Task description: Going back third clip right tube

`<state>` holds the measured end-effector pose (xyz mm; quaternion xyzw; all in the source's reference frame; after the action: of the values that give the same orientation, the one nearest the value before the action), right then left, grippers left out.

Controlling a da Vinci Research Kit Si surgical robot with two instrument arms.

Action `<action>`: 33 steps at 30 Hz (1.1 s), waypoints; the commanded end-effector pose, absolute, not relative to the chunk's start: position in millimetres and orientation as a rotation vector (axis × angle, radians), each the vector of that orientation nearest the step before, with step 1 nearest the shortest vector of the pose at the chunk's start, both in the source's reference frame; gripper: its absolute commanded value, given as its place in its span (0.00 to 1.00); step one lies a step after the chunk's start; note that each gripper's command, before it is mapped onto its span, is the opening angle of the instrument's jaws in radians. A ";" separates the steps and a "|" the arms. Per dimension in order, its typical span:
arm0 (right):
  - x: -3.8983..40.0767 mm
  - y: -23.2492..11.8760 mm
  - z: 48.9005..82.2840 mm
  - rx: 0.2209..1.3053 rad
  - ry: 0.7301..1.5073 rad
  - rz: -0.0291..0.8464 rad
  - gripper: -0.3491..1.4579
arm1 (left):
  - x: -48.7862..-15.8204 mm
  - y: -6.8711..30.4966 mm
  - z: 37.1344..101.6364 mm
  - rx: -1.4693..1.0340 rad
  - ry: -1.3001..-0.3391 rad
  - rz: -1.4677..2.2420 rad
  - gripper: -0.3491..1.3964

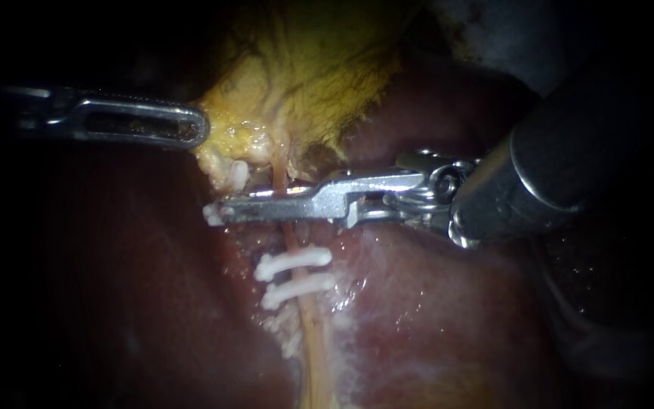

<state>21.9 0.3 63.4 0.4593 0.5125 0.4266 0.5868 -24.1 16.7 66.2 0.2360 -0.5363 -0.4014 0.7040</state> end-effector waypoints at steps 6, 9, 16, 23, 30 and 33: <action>22.3 -0.4 64.9 0.913 1.192 0.686 0.30 | -24.1 16.7 66.4 0.524 -1.193 -0.893 0.00; 22.5 -1.1 65.9 0.772 1.136 0.558 0.46 | -24.1 16.6 66.4 0.524 -1.193 -0.892 0.00; 20.0 -2.1 66.0 0.523 1.136 0.430 0.52 | -23.9 16.6 66.4 0.524 -1.193 -0.892 0.00; 14.8 -2.0 64.3 0.370 1.145 0.350 0.52 | -23.8 16.6 66.4 0.522 -1.192 -0.893 0.00; 10.2 -0.9 59.6 0.330 1.157 0.294 0.52 | -23.8 16.6 66.4 0.522 -1.192 -0.894 0.00; 8.8 -0.7 57.8 0.327 1.161 0.274 0.52 | -23.8 16.6 66.4 0.522 -1.192 -0.894 0.00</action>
<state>8.3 -0.6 57.2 0.1544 0.5446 0.1281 0.8144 -23.8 16.6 66.4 0.2346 -0.5361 -0.4018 0.7043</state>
